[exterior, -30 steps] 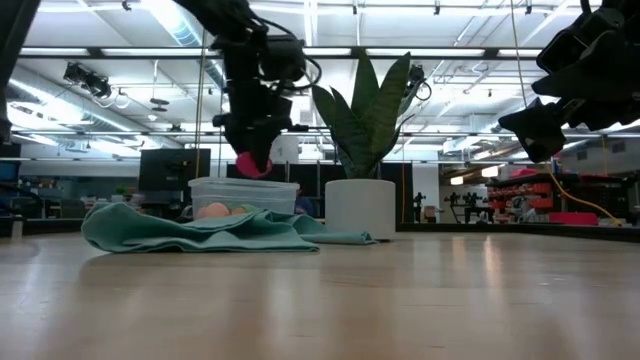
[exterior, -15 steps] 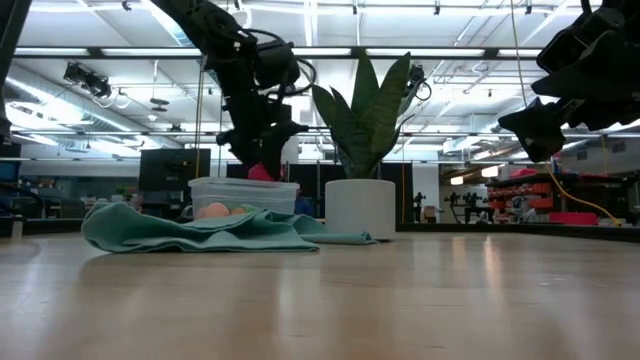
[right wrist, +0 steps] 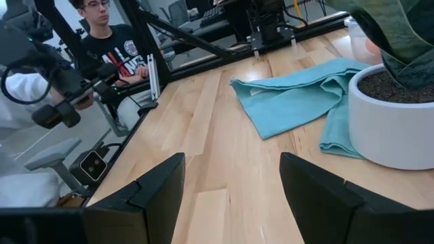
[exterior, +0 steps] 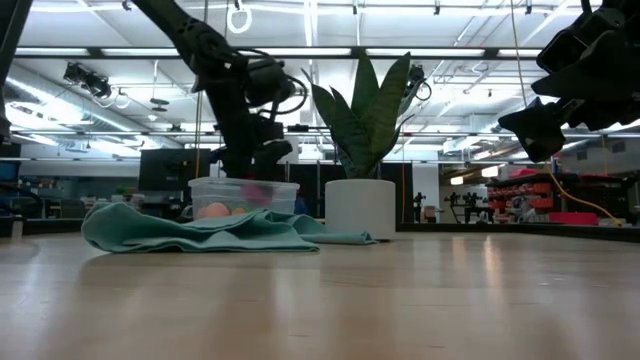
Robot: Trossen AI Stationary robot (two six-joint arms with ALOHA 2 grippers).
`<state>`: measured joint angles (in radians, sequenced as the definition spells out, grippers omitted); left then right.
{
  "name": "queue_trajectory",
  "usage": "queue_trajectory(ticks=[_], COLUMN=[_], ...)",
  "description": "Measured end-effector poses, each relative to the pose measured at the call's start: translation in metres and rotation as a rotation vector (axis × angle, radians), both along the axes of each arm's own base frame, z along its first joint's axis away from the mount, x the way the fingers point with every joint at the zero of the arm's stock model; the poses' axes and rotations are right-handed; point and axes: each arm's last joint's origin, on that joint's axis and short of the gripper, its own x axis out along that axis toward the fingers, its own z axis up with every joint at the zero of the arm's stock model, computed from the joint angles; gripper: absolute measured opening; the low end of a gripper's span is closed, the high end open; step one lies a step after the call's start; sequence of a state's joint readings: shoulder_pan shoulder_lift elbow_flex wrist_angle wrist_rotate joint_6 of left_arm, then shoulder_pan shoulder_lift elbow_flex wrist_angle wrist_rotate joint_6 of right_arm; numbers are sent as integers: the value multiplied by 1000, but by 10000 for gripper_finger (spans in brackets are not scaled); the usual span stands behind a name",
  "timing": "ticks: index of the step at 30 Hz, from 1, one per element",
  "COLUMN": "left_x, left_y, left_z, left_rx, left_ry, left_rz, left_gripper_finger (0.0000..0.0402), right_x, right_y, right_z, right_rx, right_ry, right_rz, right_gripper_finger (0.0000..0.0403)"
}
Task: Pick and placing Produce into tupperware
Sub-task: Put the dragonfruit into the transparent bin
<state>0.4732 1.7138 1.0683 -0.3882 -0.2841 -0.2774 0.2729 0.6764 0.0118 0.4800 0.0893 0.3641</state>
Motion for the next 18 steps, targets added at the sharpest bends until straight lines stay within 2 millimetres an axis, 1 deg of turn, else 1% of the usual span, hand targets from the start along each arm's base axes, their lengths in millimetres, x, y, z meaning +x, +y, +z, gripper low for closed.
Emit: queue_trajectory(ticks=[4, 11, 18], left_x=[-2, -2, -2], left_y=[0, 0, 0], left_z=[-4, -4, -4], left_rx=[-1, 0, 2], left_ry=[8, 5, 7], left_rz=[2, -1, -6], left_gripper_finger=[225, 242, 237], right_x=[0, 0, 0], right_y=[0, 0, 0], right_z=[0, 0, 0], right_rx=[0, 0, 0], right_ry=[0, 0, 1], right_rz=[0, 0, 0], right_gripper_finger=[246, 246, 246])
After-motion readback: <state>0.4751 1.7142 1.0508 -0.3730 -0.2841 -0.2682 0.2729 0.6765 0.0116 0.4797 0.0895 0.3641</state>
